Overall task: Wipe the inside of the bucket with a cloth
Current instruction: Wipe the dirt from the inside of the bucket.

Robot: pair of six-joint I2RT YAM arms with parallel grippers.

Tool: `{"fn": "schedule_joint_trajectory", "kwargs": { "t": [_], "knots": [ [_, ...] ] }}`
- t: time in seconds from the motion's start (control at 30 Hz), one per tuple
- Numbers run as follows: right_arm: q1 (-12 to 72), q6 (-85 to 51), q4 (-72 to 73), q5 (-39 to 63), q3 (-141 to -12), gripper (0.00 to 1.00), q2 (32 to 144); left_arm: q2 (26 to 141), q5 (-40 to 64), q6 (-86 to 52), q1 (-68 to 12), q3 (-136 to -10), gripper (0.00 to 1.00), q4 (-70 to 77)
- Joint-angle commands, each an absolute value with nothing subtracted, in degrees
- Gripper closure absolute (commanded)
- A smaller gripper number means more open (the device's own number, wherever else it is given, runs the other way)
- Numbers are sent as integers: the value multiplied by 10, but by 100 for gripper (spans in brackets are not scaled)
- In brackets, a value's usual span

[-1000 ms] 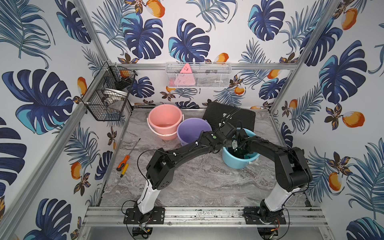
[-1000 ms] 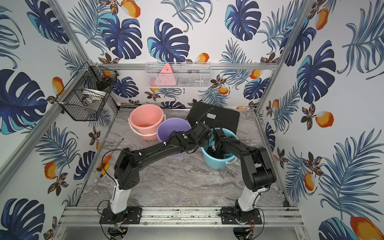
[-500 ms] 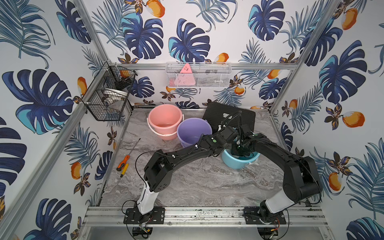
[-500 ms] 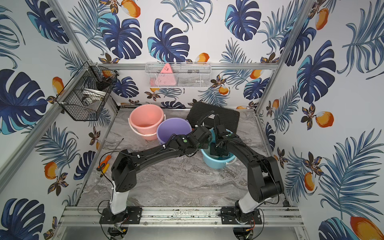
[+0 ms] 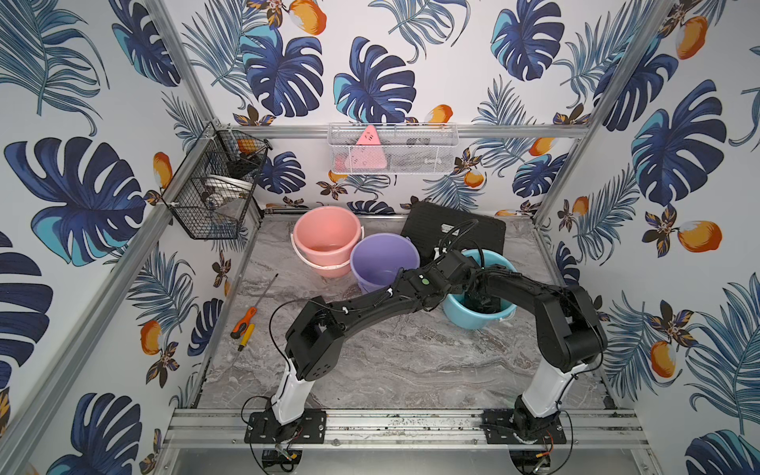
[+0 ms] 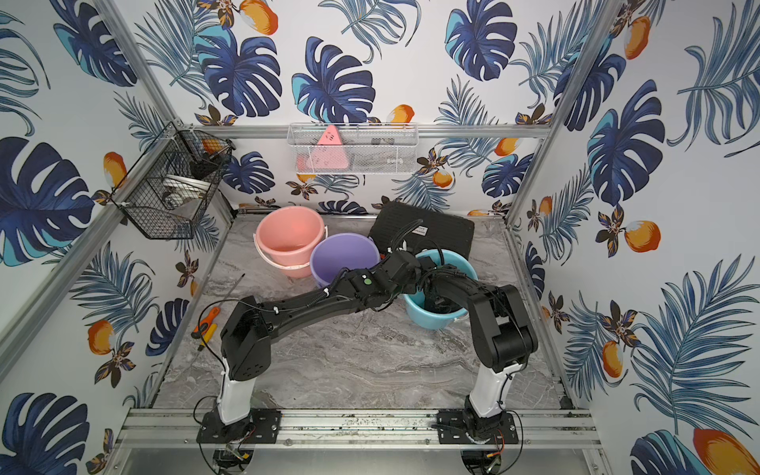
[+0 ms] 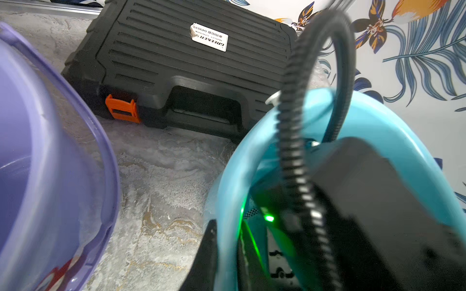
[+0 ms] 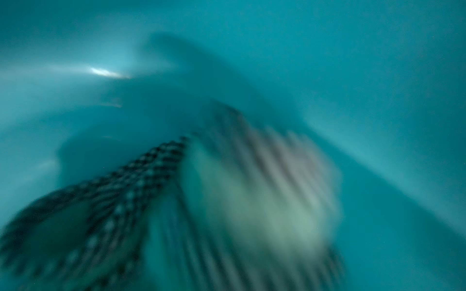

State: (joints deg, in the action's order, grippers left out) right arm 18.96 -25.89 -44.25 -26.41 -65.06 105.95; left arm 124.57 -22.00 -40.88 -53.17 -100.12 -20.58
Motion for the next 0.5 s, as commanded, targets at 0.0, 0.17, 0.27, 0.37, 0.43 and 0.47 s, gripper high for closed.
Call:
{"fn": "schedule_joint_trajectory", "kwargs": {
  "t": [0.0,0.17,0.27,0.37,0.43,0.47],
  "knots": [
    [183,-290,-436,-244,-673,100,1093,1247,-205,-368,-536,-994,100,-278],
    [181,-285,-415,-118,-678,100,1111,1245,-207,-366,-536,-991,100,-278],
    [182,-257,-356,9,-660,100,1099,1246,-206,-366,-536,-995,100,-283],
    [182,-236,-278,137,-621,100,1064,1246,-209,-367,-536,-997,100,-286],
    [181,-231,-242,186,-606,100,1038,1247,-210,-368,-536,-999,100,-287],
    [181,-229,-227,205,-602,100,1026,1247,-209,-369,-536,-1001,100,-288]
  ]
}}
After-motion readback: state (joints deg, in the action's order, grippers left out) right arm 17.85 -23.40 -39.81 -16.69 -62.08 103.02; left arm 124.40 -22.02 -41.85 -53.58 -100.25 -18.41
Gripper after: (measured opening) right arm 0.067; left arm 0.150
